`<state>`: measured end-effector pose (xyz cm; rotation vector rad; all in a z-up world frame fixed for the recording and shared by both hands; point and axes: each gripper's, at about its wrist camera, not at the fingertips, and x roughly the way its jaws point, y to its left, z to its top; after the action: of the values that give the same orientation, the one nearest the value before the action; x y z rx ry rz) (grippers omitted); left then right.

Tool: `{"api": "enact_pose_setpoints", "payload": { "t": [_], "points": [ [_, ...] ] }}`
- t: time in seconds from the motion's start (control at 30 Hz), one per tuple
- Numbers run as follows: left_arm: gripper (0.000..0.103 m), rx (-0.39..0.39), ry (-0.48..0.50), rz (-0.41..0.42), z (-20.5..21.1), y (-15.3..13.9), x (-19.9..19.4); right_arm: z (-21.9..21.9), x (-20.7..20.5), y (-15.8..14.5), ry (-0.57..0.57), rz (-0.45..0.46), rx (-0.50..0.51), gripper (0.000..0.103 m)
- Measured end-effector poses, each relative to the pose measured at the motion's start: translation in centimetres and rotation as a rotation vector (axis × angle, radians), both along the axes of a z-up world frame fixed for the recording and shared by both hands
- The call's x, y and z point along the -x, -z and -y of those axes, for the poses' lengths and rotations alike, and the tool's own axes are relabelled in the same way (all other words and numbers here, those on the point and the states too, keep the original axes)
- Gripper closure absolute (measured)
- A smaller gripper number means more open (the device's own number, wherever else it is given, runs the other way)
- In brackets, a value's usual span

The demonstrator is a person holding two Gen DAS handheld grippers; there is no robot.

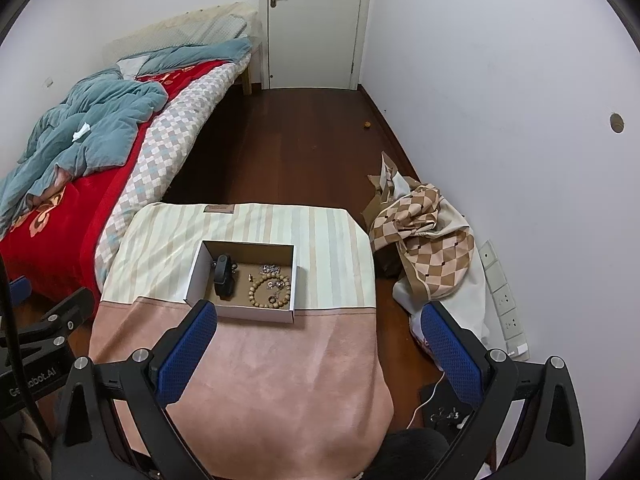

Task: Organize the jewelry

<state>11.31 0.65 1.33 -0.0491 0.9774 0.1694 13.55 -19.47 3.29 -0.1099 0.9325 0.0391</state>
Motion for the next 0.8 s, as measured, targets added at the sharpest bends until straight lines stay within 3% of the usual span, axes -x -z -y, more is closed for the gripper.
{"api": "enact_pose_setpoints", "payload": {
  "t": [0.8],
  "points": [
    [0.0, 0.008, -0.002, 0.003, -0.07, 0.15, 0.48, -0.43, 0.23, 0.31, -0.009, -0.008, 0.001, 0.0]
  ]
}}
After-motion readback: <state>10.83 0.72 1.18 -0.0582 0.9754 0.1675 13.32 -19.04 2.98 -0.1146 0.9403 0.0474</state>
